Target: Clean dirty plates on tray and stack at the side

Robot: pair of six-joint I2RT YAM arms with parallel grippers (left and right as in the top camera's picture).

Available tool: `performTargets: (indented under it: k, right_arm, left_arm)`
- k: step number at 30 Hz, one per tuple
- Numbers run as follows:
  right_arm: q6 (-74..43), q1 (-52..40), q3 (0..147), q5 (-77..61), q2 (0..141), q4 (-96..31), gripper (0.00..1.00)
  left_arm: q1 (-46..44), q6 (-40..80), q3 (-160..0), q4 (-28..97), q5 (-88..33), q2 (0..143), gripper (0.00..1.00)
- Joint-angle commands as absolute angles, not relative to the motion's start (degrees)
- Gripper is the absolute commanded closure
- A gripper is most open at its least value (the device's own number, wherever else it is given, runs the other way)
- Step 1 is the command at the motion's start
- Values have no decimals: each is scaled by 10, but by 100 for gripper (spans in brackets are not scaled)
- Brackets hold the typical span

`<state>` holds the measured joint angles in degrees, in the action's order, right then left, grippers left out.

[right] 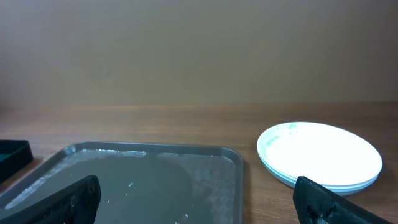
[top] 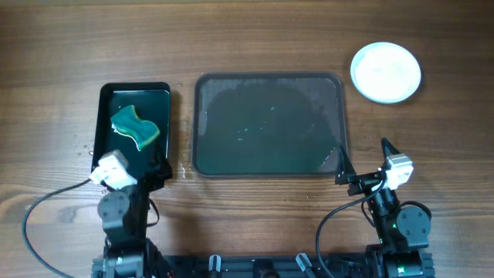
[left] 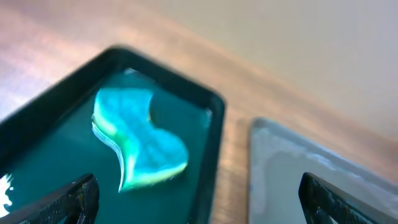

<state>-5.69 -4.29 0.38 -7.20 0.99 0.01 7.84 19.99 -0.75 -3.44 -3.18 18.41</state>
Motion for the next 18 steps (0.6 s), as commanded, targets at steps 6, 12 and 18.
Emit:
performTargets:
  k: [6, 12, 18]
  right_arm:
    - [-49, -40, 3, -64, 6, 3, 0]
    - [-49, -40, 3, -64, 6, 3, 0]
    - [-49, -40, 3, -64, 6, 3, 0]
  left_arm:
    - [76, 156, -3, 44, -54, 60, 0]
    - [53, 170, -3, 42, -46, 2, 0]
    - [42, 171, -3, 44, -39, 2, 0]
